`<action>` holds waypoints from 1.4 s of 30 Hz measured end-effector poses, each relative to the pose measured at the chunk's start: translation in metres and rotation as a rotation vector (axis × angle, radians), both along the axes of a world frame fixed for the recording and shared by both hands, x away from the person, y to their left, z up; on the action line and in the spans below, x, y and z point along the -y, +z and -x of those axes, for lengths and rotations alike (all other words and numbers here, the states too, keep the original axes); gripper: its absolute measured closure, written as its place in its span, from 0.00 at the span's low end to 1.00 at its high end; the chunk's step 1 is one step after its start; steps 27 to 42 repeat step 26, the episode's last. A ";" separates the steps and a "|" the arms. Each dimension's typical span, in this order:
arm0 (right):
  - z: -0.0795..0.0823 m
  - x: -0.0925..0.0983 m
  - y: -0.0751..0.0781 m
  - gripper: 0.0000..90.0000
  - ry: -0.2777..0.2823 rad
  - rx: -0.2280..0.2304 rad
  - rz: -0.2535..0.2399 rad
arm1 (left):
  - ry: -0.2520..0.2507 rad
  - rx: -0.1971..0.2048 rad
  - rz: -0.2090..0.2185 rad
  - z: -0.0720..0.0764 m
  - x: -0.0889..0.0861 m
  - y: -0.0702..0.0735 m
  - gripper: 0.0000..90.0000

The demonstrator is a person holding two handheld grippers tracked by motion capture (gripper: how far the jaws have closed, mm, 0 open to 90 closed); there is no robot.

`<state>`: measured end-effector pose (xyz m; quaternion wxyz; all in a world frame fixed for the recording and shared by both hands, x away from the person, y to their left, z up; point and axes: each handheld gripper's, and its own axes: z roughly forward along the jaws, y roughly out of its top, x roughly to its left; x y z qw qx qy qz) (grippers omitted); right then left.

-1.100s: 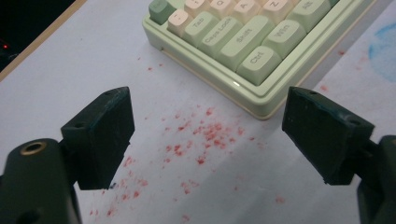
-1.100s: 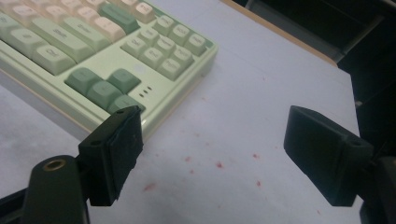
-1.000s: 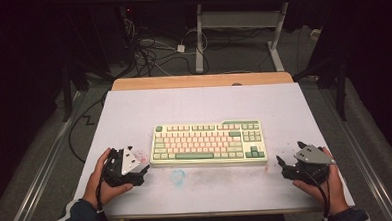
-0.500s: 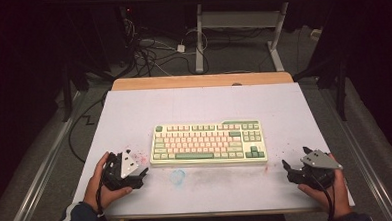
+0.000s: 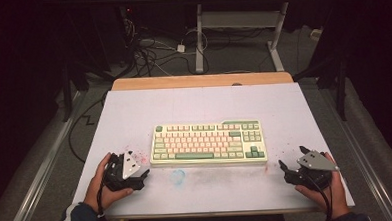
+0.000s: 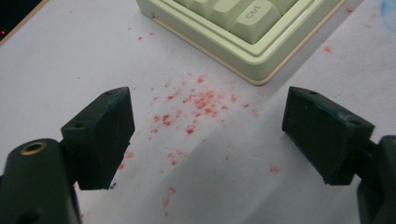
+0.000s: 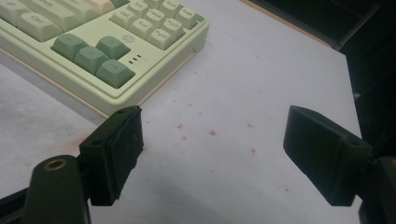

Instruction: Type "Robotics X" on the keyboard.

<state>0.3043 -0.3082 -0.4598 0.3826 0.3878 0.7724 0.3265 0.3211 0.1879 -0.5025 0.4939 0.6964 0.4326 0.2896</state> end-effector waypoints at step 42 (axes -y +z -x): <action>-0.001 0.002 -0.001 0.23 0.003 -0.006 0.003 | -0.004 -0.006 -0.015 -0.003 0.003 -0.001 0.17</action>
